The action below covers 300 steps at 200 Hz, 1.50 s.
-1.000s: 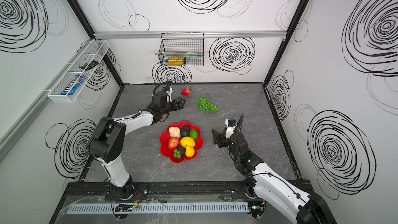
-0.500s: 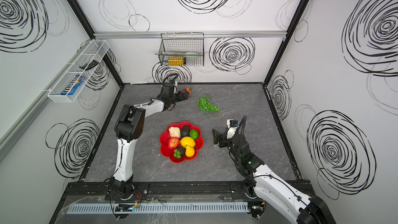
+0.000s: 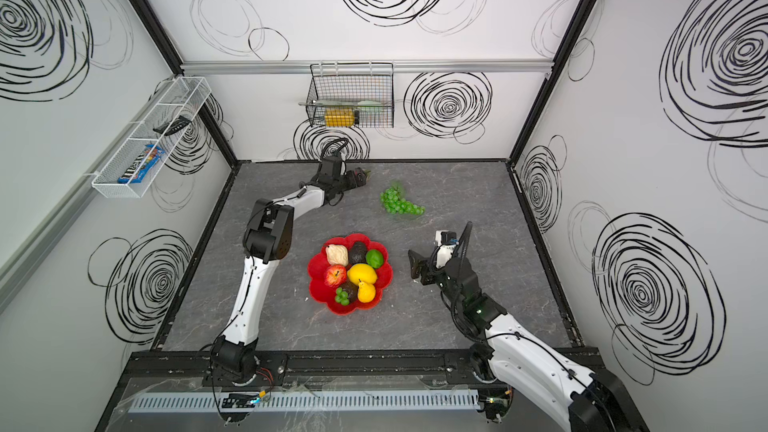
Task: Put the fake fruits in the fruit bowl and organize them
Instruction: 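Lower the left gripper onto the red strawberry and close on it, then carry the strawberry toward the bowl with left while right approaches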
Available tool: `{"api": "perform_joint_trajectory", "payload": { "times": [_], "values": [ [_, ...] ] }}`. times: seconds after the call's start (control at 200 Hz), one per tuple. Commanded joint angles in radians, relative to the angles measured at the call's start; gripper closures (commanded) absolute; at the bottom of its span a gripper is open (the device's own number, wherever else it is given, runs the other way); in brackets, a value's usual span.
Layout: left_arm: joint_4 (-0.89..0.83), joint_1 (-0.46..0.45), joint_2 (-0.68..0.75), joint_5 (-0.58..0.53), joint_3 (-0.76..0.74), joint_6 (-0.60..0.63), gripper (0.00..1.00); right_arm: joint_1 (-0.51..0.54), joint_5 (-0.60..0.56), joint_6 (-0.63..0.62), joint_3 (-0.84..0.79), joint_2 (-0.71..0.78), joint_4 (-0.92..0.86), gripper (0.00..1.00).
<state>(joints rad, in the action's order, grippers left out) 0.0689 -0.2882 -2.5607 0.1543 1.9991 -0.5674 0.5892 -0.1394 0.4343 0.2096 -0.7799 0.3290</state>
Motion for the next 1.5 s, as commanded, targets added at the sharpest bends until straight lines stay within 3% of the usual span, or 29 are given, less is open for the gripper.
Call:
{"api": "perform_joint_trajectory", "payload": {
  "times": [0.0,0.165,0.36,0.555,0.846,1.281,1.496],
  "values": [
    [-0.057,0.006,-0.051,-0.010,0.107,-0.020,0.01,-0.006,0.007,0.011,-0.007,-0.009,0.037,0.09],
    [-0.173,0.004,-0.128,0.003,0.242,-0.034,0.01,-0.009,0.012,0.011,-0.003,-0.026,0.042,0.09],
    [-0.220,0.003,-0.151,-0.007,0.271,-0.057,0.02,-0.011,0.017,0.014,-0.001,-0.040,0.046,0.09],
    [-0.304,-0.008,-0.183,-0.007,0.341,-0.039,0.09,-0.012,0.015,0.015,-0.001,-0.040,0.045,0.08],
    [-0.351,-0.018,-0.166,-0.027,0.326,-0.006,0.21,-0.014,0.014,0.015,0.002,-0.040,0.041,0.08],
    [-0.034,-0.015,0.164,-0.030,-0.195,-0.023,0.26,-0.017,0.015,0.017,-0.001,-0.037,0.041,0.08],
    [0.120,-0.022,0.349,0.043,-0.398,-0.042,0.26,-0.018,0.022,0.020,0.000,-0.038,0.040,0.08]
  ]
}}
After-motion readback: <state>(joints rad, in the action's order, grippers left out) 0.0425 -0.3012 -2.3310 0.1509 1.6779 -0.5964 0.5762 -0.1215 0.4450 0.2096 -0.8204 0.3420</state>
